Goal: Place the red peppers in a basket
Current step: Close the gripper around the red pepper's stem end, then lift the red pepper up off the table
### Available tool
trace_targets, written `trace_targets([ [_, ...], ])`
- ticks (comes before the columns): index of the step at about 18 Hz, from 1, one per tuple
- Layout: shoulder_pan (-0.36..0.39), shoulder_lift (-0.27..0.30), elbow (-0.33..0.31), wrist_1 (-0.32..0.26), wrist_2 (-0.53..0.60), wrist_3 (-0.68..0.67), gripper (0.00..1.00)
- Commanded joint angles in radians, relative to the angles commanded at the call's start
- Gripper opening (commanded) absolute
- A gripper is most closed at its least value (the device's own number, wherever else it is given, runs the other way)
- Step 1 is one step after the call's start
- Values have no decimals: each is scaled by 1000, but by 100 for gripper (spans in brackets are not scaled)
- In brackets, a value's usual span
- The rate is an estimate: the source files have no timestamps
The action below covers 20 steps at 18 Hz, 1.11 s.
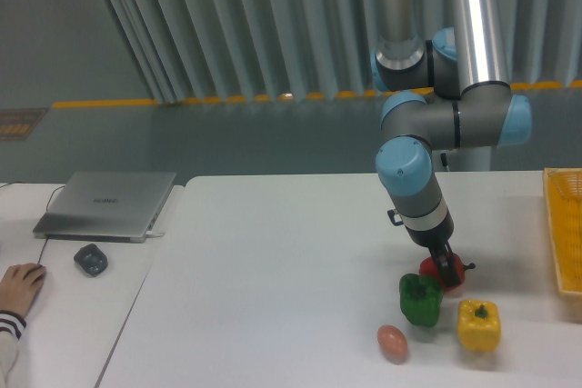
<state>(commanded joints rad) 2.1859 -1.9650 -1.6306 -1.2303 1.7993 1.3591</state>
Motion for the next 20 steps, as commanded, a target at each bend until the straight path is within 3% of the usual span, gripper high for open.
trace_targets([
  [6,-3,-9,0,35,0,-6,100],
  [18,-12,-29,-9,34,37,-5,100],
  [20,-21,-35,-9,35,60,-9,96],
])
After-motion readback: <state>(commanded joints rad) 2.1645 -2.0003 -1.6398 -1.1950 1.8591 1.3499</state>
